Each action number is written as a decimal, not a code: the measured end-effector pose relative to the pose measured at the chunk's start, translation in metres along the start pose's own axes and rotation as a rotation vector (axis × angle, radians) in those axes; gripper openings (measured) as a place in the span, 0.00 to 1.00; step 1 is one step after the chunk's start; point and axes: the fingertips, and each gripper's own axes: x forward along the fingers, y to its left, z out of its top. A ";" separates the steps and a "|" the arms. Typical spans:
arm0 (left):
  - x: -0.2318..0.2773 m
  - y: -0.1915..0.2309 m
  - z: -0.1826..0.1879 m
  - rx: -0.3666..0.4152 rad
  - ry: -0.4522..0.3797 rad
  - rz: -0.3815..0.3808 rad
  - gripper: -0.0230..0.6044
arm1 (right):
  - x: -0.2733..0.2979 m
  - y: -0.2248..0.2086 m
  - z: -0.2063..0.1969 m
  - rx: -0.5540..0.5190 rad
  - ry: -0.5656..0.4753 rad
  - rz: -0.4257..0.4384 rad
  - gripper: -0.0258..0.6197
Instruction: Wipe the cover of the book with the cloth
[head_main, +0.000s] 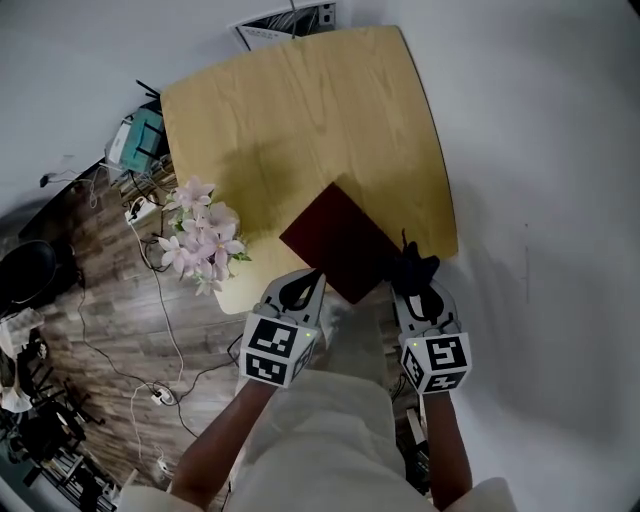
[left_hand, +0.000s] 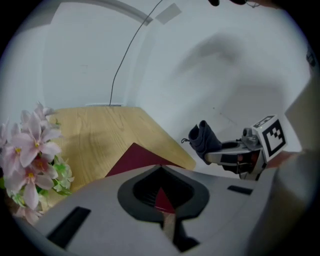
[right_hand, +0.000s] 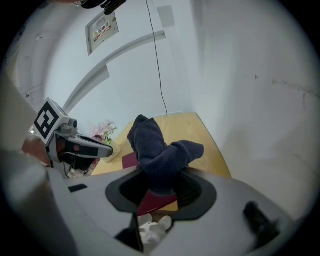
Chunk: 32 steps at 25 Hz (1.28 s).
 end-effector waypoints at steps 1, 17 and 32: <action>0.004 0.002 -0.003 -0.013 0.004 0.000 0.05 | 0.005 -0.003 -0.003 -0.005 0.015 0.006 0.26; 0.064 0.032 -0.052 0.008 0.100 0.013 0.05 | 0.062 -0.054 -0.057 0.059 0.201 -0.063 0.27; 0.080 0.033 -0.072 0.005 0.122 0.001 0.05 | 0.094 -0.055 -0.067 -0.032 0.315 -0.083 0.28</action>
